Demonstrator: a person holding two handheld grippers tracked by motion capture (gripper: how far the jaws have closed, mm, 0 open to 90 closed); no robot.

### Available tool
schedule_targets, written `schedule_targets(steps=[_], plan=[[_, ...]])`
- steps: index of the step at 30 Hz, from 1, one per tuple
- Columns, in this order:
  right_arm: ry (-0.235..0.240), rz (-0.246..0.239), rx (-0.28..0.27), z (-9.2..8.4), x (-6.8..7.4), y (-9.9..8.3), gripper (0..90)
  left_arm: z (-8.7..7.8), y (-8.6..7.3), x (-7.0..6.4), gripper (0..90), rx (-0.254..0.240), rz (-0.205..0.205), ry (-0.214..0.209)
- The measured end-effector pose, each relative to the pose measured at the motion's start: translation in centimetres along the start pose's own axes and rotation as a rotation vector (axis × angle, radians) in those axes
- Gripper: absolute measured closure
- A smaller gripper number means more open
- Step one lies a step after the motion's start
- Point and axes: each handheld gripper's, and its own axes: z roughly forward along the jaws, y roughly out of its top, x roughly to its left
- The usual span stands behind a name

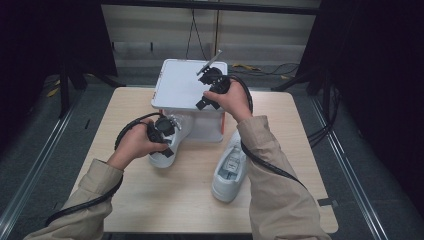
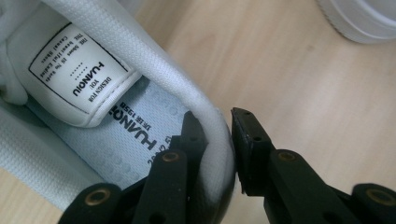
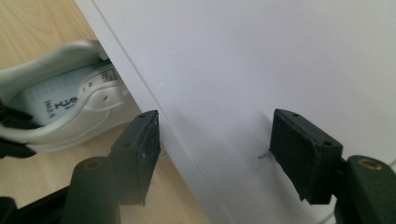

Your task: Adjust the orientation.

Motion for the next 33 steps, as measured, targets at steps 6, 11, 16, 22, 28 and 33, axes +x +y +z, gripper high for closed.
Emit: schedule_targets(steps=[6, 11, 16, 22, 28, 33], plan=[[-0.001, -0.007, 0.011, 0.0, 0.0, 0.2, 32.7, 0.8, 0.1, 1.0, 76.3, -0.008, -0.018, -0.026], [-0.005, -0.002, 0.009, 0.1, 0.1, 0.2, 32.4, 0.8, -0.2, 0.8, 71.0, -0.002, 0.010, -0.011], [-0.011, 0.001, 0.004, 0.1, 0.2, 0.1, 32.3, -0.7, -0.7, 0.5, 65.2, 0.006, -0.010, -0.012], [-0.015, 0.006, 0.004, 0.1, 0.3, 0.1, 32.6, -2.9, -1.7, -0.6, 60.5, -0.032, 0.019, 0.066], [-0.033, 0.003, 0.017, 0.1, 0.6, 0.2, 32.8, -4.8, -2.8, -2.1, 65.4, -0.006, 0.020, 0.037], [-0.032, 0.005, 0.014, 0.1, 0.6, 0.2, 33.2, -3.2, -4.4, -2.6, 72.6, 0.022, 0.026, 0.019]])
